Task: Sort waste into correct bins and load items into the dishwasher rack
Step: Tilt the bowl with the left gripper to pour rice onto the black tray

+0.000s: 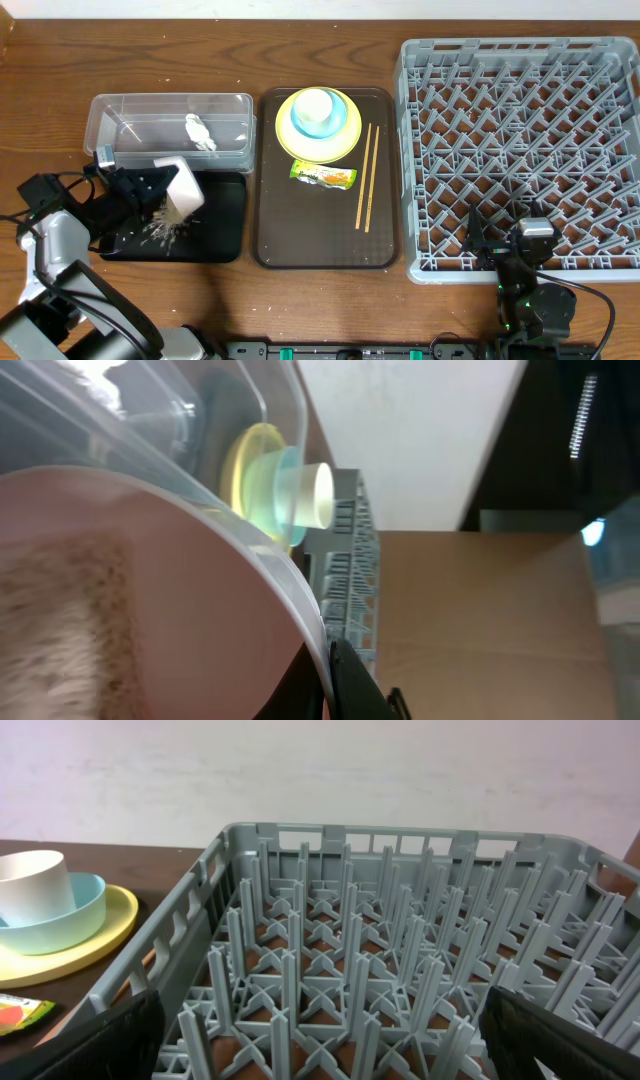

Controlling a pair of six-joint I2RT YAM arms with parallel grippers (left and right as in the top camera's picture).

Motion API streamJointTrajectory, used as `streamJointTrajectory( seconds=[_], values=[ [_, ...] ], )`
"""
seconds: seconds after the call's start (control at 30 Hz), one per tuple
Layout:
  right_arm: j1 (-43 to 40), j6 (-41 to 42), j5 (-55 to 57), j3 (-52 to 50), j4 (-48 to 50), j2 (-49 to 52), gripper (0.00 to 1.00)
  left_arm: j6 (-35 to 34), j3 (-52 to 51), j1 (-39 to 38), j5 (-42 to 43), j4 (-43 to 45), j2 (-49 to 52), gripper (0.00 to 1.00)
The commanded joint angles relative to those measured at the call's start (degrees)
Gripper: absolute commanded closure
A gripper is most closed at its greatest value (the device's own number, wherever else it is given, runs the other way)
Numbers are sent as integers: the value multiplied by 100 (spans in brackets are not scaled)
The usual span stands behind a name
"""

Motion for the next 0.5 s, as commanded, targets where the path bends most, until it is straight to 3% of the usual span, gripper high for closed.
streamJointTrajectory(
  seconds=[0.0, 0.47],
  values=[
    [15, 35, 20, -7, -22, -17, 1, 181, 31, 35, 455, -13, 68, 94],
    [15, 35, 20, -7, -22, -17, 1, 181, 31, 37, 796, -275, 68, 94]
  ],
)
